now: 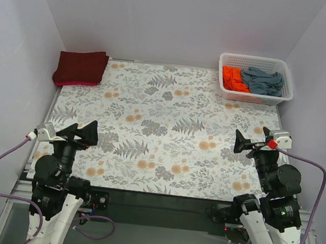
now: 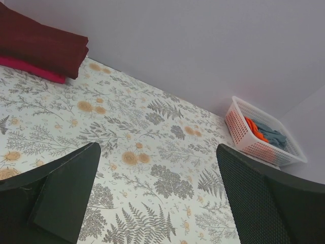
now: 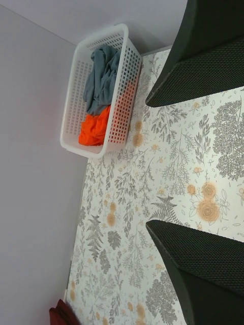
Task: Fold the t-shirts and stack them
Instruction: Grab the tshirt from the pile
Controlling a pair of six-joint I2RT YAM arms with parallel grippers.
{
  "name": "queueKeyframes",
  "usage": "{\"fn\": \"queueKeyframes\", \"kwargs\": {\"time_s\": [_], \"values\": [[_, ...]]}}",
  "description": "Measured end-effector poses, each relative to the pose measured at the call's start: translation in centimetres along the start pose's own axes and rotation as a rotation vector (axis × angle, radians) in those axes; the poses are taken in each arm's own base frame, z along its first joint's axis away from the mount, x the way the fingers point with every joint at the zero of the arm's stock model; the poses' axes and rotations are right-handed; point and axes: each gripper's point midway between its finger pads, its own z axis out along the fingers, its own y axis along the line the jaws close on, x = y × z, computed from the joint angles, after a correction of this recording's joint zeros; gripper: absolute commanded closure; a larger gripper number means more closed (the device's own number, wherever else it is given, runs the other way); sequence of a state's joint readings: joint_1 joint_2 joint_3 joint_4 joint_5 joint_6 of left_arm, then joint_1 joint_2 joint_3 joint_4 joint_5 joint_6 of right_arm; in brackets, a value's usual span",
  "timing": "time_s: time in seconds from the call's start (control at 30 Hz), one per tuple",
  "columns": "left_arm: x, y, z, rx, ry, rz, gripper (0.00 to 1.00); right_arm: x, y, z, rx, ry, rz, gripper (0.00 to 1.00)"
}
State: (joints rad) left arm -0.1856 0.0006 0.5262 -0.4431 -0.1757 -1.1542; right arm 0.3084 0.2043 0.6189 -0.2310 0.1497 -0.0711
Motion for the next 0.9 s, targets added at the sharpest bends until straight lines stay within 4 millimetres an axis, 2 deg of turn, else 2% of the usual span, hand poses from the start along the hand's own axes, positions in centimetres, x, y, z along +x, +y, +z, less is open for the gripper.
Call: {"fn": "queueKeyframes", "kwargs": {"time_s": [0.17, 0.3, 0.43, 0.53, 0.67, 0.8, 0.9], "values": [[0.0, 0.0, 0.0, -0.007, -0.001, -0.022, 0.02, 0.3, 0.4, 0.8, -0.017, 0.016, -0.004, 0.02], [0.0, 0.3, 0.0, -0.023, -0.002, -0.031, 0.02, 1.8, 1.0, 3.4, -0.046, 0.104, -0.016, 0.02], [0.3, 0.5, 0.1, -0.031, 0.003, -0.034, 0.02, 3.7, 1.5, 7.7, -0.052, 0.263, -0.025, 0.02], [0.6, 0.5, 0.0, -0.030, 0.015, -0.036, 0.02, 4.9, 1.0, 11.7, -0.005, 0.359, -0.031, 0.02], [0.8, 0.4, 0.0, -0.025, 0.023, -0.036, 0.02, 7.1, -0.8, 17.6, 0.114, 0.475, -0.054, 0.02], [0.9, 0.4, 0.0, -0.020, 0.027, -0.036, 0.02, 9.2, -5.2, 23.5, 0.251, 0.531, -0.035, 0.02], [1.0, 0.3, 0.0, -0.016, 0.030, -0.037, 0.02, 11.1, -9.0, 26.6, 0.346, 0.561, -0.007, 0.05]]}}
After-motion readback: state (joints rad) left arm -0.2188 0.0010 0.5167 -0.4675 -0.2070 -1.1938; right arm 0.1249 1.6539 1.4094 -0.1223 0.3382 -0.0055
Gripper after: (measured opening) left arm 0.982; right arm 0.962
